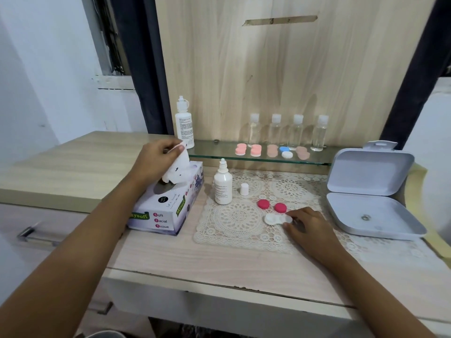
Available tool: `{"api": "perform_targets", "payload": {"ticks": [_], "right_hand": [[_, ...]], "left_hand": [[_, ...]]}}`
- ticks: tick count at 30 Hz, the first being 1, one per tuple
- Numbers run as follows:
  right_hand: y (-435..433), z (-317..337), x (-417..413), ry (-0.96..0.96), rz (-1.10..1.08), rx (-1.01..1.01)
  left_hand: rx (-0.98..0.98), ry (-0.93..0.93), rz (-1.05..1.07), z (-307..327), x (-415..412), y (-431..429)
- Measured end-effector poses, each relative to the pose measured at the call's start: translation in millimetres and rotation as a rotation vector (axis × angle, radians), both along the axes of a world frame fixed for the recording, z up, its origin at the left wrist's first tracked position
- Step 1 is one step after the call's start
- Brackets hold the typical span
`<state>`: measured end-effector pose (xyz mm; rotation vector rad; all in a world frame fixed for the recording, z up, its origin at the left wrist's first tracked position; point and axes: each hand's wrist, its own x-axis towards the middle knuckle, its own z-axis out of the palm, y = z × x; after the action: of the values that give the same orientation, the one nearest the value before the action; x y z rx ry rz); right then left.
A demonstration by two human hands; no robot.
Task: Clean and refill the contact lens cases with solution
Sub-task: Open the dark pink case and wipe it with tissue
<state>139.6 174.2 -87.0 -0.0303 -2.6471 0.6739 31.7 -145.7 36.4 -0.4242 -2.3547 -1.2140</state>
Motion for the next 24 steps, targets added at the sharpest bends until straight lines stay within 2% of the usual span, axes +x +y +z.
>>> {"api": "perform_targets", "payload": {"ticks": [6,14,19,24], "right_hand": [[-2,2,2,-0.015,-0.008,0.004],[-4,4,3,-0.030,-0.015,0.021],[-5,5,5,-0.047,-0.025,0.014],[-5,5,5,-0.042,-0.018,0.008]], "left_hand": [[0.112,-0.075,-0.222,9,29,34],[-0.187,-0.204,-0.389,-44,48,99],[-0.368,-0.200,-0.453,-71,42,126],[-0.306,-0.247,-0.466,-87,37,141]]}}
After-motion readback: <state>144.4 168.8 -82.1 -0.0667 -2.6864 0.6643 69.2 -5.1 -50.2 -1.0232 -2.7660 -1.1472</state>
